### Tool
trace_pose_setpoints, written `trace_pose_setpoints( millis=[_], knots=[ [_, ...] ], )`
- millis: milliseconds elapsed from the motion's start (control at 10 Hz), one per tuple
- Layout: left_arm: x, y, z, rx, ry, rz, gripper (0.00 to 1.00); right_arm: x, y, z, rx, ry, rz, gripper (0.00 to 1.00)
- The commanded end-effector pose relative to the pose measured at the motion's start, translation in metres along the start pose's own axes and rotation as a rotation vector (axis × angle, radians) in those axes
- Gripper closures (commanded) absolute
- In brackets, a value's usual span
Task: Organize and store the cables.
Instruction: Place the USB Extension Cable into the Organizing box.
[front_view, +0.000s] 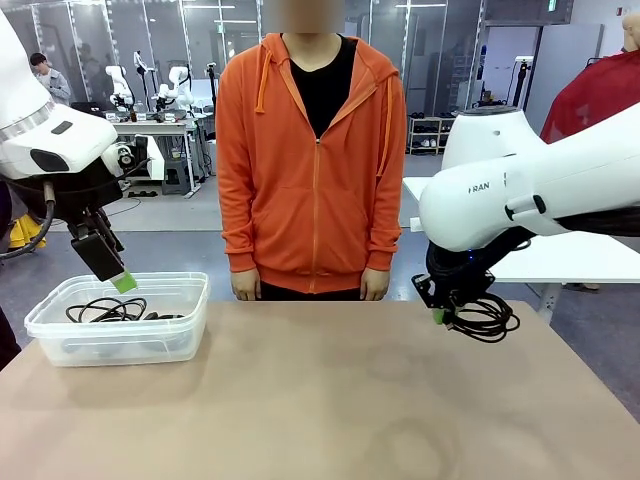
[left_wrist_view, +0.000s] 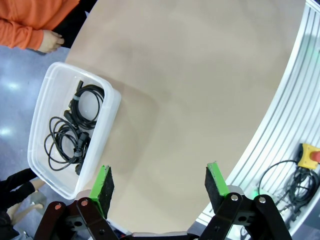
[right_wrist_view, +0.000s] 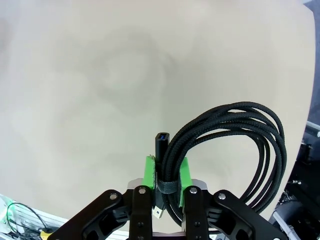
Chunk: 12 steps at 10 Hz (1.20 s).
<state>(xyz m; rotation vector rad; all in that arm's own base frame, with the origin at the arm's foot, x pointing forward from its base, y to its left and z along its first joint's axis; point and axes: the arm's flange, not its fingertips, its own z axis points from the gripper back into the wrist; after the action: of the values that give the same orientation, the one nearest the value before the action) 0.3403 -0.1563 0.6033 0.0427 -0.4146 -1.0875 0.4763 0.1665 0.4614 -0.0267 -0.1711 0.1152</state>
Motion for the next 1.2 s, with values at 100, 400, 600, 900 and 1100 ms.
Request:
trace_pose_setpoints(
  millis=[100,400,600,900,1100],
  knots=[
    [0.001,0.002,0.003,0.007,0.015,-0.001,0.07,0.019,0.064,-0.012,0.048,-0.011,0.01,0.89],
    [0.001,0.002,0.003,0.007,0.015,-0.001,0.07,0.026,0.119,-0.037,0.081,0.011,0.065,0.89],
    [0.001,0.002,0.003,0.007,0.015,-0.001,0.07,0.027,0.152,-0.058,0.085,0.032,0.155,0.89],
    [0.001,0.002,0.003,0.007,0.015,-0.001,0.07,0.03,0.187,-0.085,0.126,0.056,0.2,0.89],
    [0.001,0.002,0.003,0.007,0.015,-0.001,0.07,0.033,0.208,-0.108,0.111,0.053,0.217,0.89]
  ],
)
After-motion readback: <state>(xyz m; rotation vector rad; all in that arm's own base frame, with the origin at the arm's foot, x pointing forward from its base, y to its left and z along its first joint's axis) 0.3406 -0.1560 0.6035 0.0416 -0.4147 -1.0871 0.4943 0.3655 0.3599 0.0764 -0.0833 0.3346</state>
